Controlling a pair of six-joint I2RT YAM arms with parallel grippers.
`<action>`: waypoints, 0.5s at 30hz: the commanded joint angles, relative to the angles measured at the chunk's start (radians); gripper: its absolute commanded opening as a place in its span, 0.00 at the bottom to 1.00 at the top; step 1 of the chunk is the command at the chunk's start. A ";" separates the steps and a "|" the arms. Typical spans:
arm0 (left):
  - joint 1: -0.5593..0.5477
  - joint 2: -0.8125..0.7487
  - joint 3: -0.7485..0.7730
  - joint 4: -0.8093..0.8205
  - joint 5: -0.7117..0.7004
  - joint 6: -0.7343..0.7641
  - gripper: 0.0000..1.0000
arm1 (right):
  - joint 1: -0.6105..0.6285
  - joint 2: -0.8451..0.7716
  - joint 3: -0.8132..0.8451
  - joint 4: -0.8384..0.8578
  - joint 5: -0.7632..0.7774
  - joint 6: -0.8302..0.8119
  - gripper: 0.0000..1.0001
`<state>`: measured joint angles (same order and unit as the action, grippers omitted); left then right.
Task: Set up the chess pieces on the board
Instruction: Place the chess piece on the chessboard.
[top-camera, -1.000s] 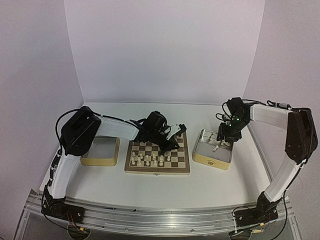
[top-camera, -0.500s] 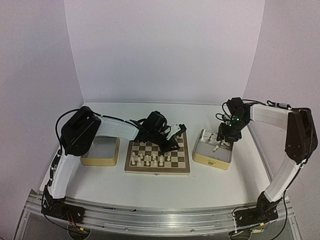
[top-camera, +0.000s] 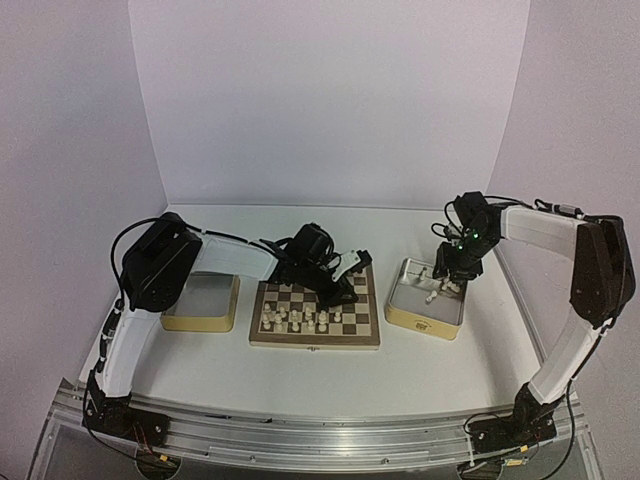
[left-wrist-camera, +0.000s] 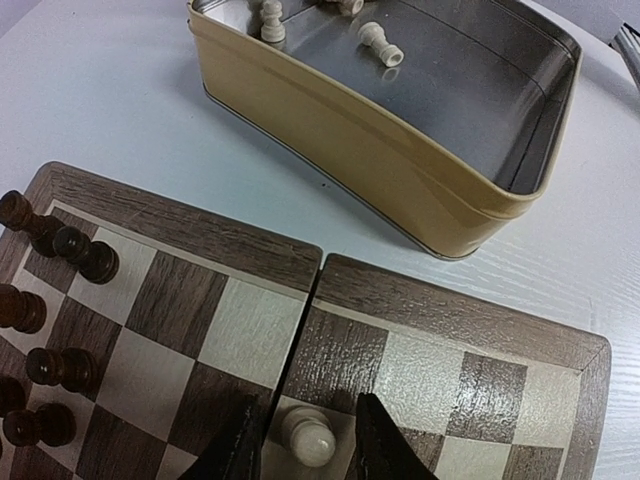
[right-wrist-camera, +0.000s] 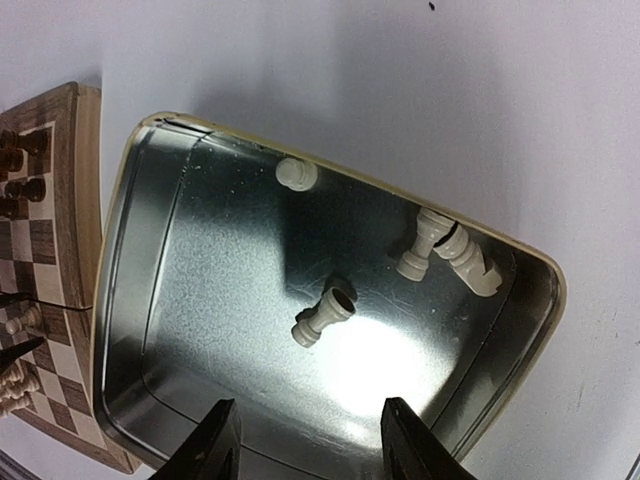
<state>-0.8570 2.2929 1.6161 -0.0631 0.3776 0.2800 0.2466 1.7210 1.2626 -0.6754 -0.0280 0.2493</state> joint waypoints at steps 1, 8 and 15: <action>0.004 -0.097 0.046 -0.006 -0.028 -0.022 0.32 | 0.000 -0.031 0.086 -0.019 -0.026 0.010 0.48; 0.004 -0.146 0.077 -0.044 -0.040 -0.036 0.35 | 0.044 -0.028 0.169 -0.084 -0.018 0.012 0.48; 0.005 -0.203 0.124 -0.150 -0.034 -0.075 0.35 | 0.132 -0.006 0.249 -0.155 0.007 0.052 0.48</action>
<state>-0.8570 2.1987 1.6908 -0.1424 0.3450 0.2423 0.3290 1.7203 1.4474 -0.7679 -0.0314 0.2657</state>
